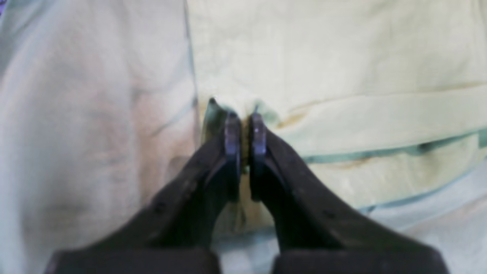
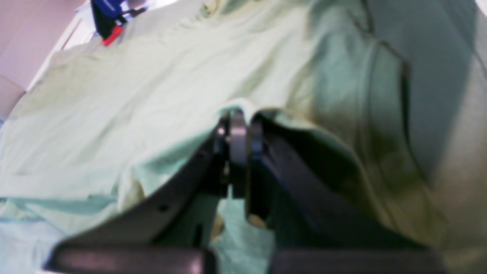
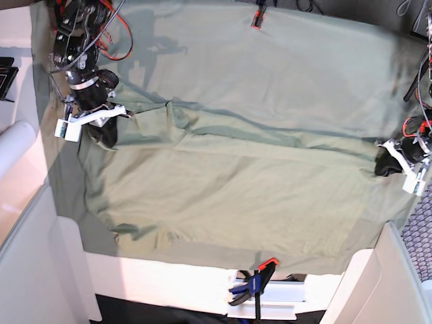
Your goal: Fold the T-shirt properly
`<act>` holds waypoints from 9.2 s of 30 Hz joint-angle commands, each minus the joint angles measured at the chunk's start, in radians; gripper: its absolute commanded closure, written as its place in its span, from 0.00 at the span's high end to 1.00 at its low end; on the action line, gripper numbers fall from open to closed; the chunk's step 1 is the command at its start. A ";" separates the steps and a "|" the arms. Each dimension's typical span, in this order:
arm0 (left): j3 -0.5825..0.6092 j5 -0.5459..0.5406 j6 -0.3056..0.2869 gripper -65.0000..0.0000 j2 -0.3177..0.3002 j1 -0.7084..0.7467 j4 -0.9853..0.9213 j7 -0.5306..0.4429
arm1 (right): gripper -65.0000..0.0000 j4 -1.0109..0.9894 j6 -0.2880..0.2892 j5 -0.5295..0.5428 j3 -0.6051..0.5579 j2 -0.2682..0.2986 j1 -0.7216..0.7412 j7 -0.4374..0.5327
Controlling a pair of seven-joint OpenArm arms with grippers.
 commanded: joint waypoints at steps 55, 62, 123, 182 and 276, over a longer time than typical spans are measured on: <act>-0.193 -0.414 0.026 0.65 0.030 0.152 0.017 0.225 | 0.67 0.010 -0.053 0.123 0.272 -0.129 -0.062 -0.162; -0.192 -0.402 0.026 0.65 0.061 0.127 0.017 0.222 | 0.67 0.010 -0.050 0.138 0.270 -0.130 -0.062 -0.161; -0.370 -0.618 -0.007 0.00 -0.150 0.813 0.607 0.522 | 0.00 0.457 -0.019 0.245 0.234 0.115 -0.631 -0.296; -0.583 -0.632 -0.007 0.46 -0.183 0.856 0.738 0.513 | 0.54 -0.320 0.002 -0.060 0.128 0.180 0.264 -0.104; 0.079 -0.092 0.053 0.00 0.109 -0.241 -0.266 0.027 | 0.00 -0.590 0.056 -0.069 -0.001 0.095 0.381 -0.057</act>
